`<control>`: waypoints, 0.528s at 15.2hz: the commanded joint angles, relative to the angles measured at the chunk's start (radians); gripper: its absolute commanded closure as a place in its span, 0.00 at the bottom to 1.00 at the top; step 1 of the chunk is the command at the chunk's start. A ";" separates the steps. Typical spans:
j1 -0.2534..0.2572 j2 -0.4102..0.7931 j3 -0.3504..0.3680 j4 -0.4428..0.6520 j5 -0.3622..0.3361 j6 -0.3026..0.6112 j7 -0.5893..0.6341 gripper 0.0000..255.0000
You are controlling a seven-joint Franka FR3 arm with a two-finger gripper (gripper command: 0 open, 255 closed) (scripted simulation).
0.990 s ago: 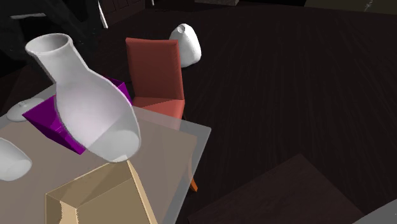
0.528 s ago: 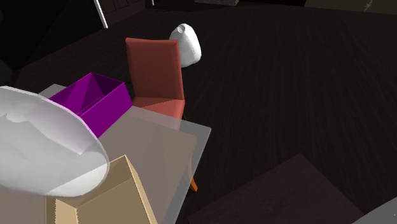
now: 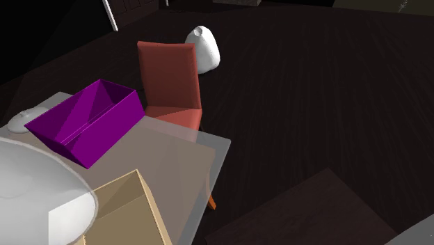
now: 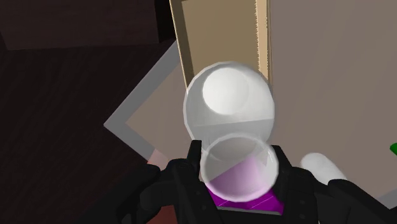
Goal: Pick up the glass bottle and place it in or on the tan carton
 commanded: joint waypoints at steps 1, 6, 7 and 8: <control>0.001 -0.016 -0.006 -0.042 0.011 0.031 -0.006 1.00; 0.004 -0.045 -0.016 -0.134 0.030 0.102 -0.016 1.00; 0.005 -0.049 -0.017 -0.151 0.033 0.116 -0.017 1.00; 0.006 -0.054 -0.018 -0.168 0.036 0.129 -0.019 1.00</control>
